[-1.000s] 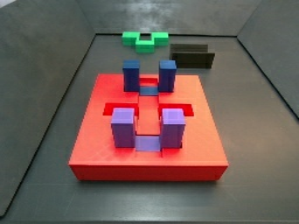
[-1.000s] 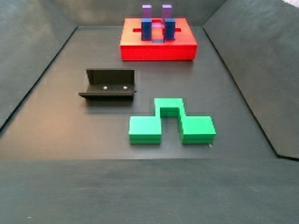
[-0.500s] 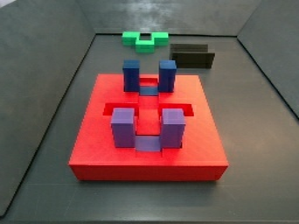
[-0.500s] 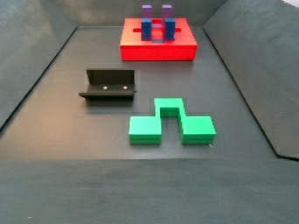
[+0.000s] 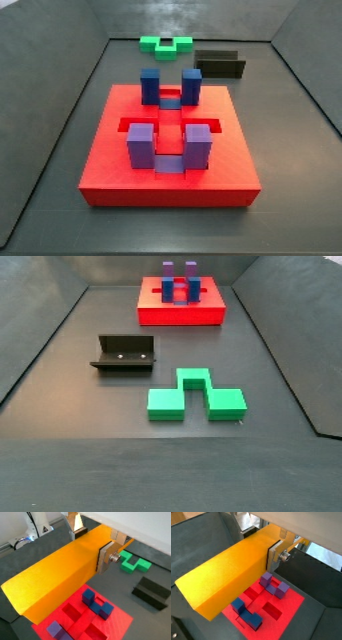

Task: Pick up the yellow object. Move up. Move to above the board. Insert the yellow object.
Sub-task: Insert the yellow object.

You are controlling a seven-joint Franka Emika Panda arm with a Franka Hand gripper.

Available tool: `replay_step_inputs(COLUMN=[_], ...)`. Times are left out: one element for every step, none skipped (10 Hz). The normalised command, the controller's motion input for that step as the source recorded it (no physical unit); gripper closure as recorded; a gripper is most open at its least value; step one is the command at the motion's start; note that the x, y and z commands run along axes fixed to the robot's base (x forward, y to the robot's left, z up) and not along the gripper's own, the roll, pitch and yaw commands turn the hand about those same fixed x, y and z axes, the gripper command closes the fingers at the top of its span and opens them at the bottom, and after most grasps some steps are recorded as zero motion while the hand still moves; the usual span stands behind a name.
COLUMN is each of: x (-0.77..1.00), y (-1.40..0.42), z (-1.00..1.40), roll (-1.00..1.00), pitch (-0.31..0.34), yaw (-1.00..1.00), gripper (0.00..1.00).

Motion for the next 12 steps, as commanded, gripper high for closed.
replay_step_inputs(x=[0.31,0.34,0.37,0.36,0.29,0.19,0.03,0.00,0.00,0.02,0.13,0.06], y=[0.00,0.00,-0.03,-0.13,-0.15,-0.17,-0.29,-0.35,-0.35,-0.17,0.00,0.00], z=[-0.15,-0.43,-0.75,-0.88,-0.84,-0.78,-0.79,-0.79,-0.80,-0.79,-0.56,-0.51], roll=[-0.47,-0.32,-0.10,0.05,0.19,0.25,0.28,0.30,0.29,0.19,0.07,0.07], pitch=[-0.153,-0.183,-0.167,-0.114,-0.060,-0.023,-0.004,0.000,0.000,0.000,0.000,0.000], yaw=[-0.20,-0.13,-0.03,0.00,0.00,0.00,0.01,0.02,0.04,0.07,0.13,0.09], gripper=[1.00,1.00,1.00,1.00,1.00,1.00,1.00,1.00,1.00,1.00,1.00,1.00])
